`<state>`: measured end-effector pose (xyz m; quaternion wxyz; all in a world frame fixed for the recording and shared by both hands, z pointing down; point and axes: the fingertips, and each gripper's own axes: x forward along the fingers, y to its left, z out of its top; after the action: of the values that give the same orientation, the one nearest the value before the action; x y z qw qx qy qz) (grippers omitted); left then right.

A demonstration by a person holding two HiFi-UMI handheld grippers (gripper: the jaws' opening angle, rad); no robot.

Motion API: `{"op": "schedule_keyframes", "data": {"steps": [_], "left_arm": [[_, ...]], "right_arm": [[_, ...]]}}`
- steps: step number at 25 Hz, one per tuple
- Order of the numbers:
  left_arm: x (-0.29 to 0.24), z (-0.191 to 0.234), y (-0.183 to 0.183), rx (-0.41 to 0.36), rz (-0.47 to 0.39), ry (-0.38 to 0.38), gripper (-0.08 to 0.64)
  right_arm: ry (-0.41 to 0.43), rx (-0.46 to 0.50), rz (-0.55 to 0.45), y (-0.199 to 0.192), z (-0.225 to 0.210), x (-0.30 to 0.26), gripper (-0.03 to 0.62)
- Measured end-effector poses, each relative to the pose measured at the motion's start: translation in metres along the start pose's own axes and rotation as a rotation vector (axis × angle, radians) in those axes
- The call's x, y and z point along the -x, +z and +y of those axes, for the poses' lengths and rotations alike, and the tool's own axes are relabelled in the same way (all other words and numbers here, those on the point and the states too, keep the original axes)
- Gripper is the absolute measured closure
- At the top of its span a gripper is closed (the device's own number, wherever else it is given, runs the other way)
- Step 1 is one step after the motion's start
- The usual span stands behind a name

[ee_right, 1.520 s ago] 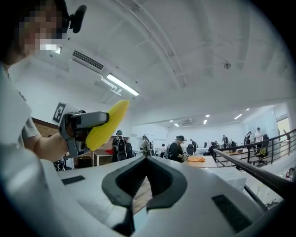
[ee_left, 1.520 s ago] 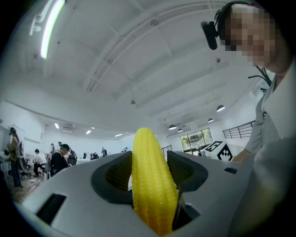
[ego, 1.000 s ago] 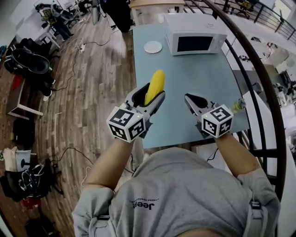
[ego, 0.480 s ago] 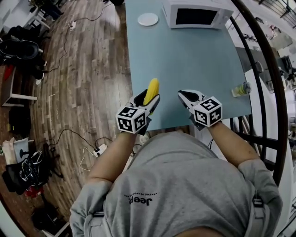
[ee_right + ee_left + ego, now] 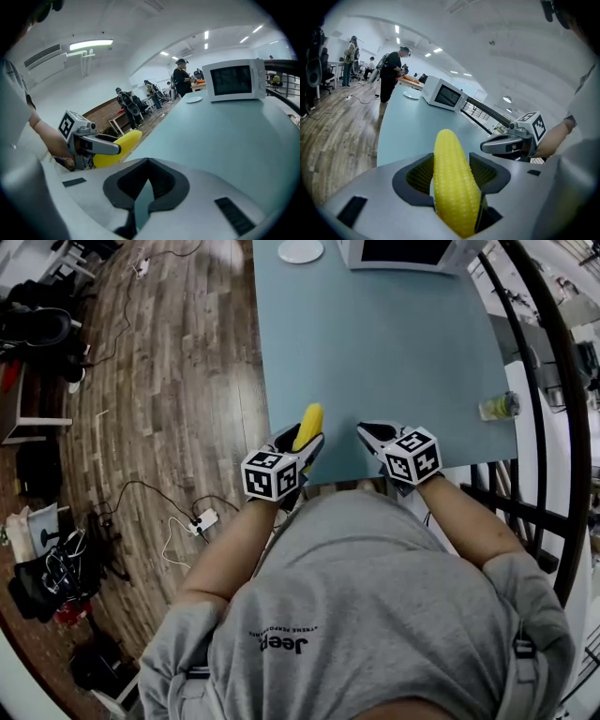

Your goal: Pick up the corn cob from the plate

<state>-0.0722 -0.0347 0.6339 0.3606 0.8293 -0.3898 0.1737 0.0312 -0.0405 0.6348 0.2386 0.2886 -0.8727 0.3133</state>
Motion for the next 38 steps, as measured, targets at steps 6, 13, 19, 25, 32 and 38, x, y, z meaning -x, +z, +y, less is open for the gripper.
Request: {"op": "schedule_keyframes", "data": {"steps": [6, 13, 19, 25, 32, 38], "left_arm": [[-0.008, 0.008, -0.033, 0.001, 0.07, 0.006, 0.308], [-0.011, 0.013, -0.061, -0.013, 0.129, 0.014, 0.308], [-0.009, 0.019, -0.068, -0.023, 0.148, 0.024, 0.308], [-0.008, 0.015, -0.066, -0.024, 0.143, 0.016, 0.308], [-0.009, 0.013, -0.061, -0.038, 0.138, 0.014, 0.308], [-0.007, 0.014, -0.058, -0.045, 0.135, 0.012, 0.308]], "right_arm": [[0.005, -0.003, 0.043, -0.019, -0.003, -0.009, 0.577], [0.019, -0.01, 0.062, -0.028, -0.005, -0.014, 0.577], [0.021, -0.035, 0.085, -0.039, -0.008, -0.016, 0.577], [0.023, -0.073, 0.086, -0.043, -0.01, -0.016, 0.577], [0.022, -0.041, 0.09, -0.04, -0.011, -0.014, 0.578], [0.019, -0.015, 0.1, -0.037, -0.009, -0.015, 0.578]]}}
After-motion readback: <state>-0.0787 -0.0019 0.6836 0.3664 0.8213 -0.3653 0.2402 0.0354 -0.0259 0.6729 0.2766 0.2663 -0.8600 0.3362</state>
